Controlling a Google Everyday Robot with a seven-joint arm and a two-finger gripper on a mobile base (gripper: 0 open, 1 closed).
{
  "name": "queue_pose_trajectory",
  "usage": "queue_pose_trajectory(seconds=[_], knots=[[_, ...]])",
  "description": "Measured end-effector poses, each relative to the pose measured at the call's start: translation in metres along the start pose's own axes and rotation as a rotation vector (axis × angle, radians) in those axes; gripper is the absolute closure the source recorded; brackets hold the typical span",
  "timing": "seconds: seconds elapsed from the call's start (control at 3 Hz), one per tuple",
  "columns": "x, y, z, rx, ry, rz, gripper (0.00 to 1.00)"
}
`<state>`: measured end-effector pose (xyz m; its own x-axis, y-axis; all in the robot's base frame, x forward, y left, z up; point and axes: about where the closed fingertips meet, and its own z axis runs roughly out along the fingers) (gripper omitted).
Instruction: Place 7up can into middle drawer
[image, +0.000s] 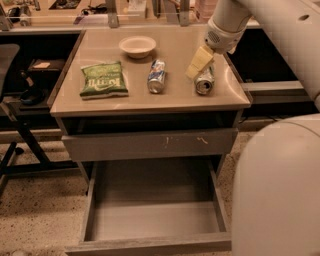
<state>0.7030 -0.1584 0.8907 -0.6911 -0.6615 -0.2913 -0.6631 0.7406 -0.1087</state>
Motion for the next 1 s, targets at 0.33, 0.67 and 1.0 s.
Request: queue_pose_trajectory(seconds=[0.33, 0.67, 1.0], knots=[[0.004, -0.012, 0.02, -0.015, 0.041, 0.051, 0.0], [0.003, -0.018, 0.037, -0.049, 0.056, 0.076, 0.0], [-0.007, -0.016, 0.043, -0.082, 0.042, 0.066, 0.0]])
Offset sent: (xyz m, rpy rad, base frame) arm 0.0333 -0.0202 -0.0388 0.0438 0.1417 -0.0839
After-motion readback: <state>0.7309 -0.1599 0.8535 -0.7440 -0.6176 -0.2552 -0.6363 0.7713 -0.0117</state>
